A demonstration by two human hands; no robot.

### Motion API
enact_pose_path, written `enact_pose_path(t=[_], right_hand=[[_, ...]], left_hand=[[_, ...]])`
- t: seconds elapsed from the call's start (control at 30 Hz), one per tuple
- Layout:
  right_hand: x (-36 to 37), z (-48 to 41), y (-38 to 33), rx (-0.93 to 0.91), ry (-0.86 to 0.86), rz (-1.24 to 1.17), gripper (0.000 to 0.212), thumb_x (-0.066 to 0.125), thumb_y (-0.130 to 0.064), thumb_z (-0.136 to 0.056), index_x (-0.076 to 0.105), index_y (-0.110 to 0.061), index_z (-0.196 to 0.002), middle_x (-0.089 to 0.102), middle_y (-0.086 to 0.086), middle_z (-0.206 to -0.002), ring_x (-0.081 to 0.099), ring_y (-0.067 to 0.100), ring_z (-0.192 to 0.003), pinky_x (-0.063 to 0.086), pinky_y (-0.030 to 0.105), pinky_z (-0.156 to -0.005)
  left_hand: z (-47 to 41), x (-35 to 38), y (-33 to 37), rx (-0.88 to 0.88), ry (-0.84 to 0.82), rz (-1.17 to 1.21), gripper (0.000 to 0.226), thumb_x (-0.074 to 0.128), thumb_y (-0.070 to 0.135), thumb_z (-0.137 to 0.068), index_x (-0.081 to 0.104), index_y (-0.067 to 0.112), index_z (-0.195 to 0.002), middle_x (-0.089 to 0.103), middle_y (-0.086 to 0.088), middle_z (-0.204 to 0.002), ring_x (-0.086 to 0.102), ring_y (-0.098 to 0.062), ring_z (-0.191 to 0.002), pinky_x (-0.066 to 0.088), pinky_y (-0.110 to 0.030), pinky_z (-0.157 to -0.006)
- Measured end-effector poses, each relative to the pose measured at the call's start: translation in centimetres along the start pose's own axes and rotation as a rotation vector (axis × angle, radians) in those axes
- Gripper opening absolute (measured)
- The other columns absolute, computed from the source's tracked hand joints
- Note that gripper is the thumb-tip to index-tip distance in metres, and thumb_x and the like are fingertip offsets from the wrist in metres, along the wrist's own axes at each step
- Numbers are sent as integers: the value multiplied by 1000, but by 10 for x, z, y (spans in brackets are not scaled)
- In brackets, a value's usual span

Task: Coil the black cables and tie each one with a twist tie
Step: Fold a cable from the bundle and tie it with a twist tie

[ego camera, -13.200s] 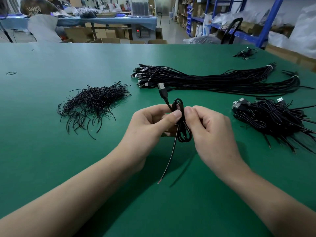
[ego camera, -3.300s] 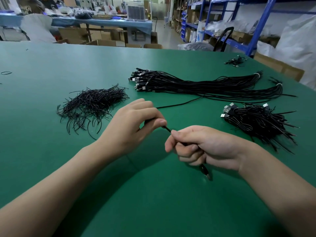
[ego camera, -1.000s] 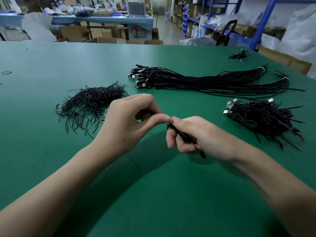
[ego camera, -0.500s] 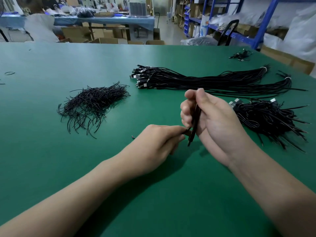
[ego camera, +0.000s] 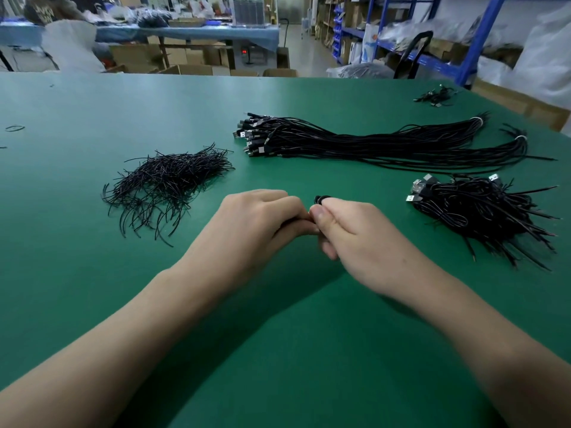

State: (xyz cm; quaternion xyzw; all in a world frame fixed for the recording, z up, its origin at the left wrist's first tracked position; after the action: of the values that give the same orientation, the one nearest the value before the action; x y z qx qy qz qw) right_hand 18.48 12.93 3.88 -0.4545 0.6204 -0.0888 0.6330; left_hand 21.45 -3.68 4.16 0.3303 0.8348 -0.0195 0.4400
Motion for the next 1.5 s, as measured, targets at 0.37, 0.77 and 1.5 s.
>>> enact_pose_path(t=[0.37, 0.77, 1.5], right_hand=[[3, 5, 3, 51, -322, -164, 41, 40, -31, -97, 70, -16, -74, 46, -10, -55, 43, 8, -53, 36, 33, -56], [-7, 3, 19, 134, -507, -431, 28, 46, -19, -106, 67, -2, -97, 75, 13, -77, 64, 17, -59, 53, 25, -59], [29, 4, 6, 332, -22, -910, 71, 54, -66, -78, 62, -5, -112, 75, 17, -99, 72, 24, -81, 59, 36, -61]], left_hand=[[-1, -4, -13, 198, -56, -136, 36, 63, 47, -92, 73, 29, -121, 73, 11, -100, 66, -13, -89, 46, -38, -80], [3, 4, -12, 174, -141, -58, 23, 62, 43, -96, 78, 26, -92, 70, 13, -80, 64, -12, -75, 50, -40, -68], [3, -7, -25, -138, 336, 6, 17, 70, 29, -96, 79, 15, -90, 71, 7, -77, 61, -14, -63, 53, -34, -64]])
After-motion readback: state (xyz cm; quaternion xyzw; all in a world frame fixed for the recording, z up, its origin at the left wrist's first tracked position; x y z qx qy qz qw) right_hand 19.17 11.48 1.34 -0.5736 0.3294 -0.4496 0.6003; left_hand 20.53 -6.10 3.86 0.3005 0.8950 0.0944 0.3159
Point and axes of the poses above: each hand's wrist, its own z-axis away from the middle knuckle, its own x-axis out of the palm, y = z × x, the point moved 2 cm from there along -z, towards the middle knuckle
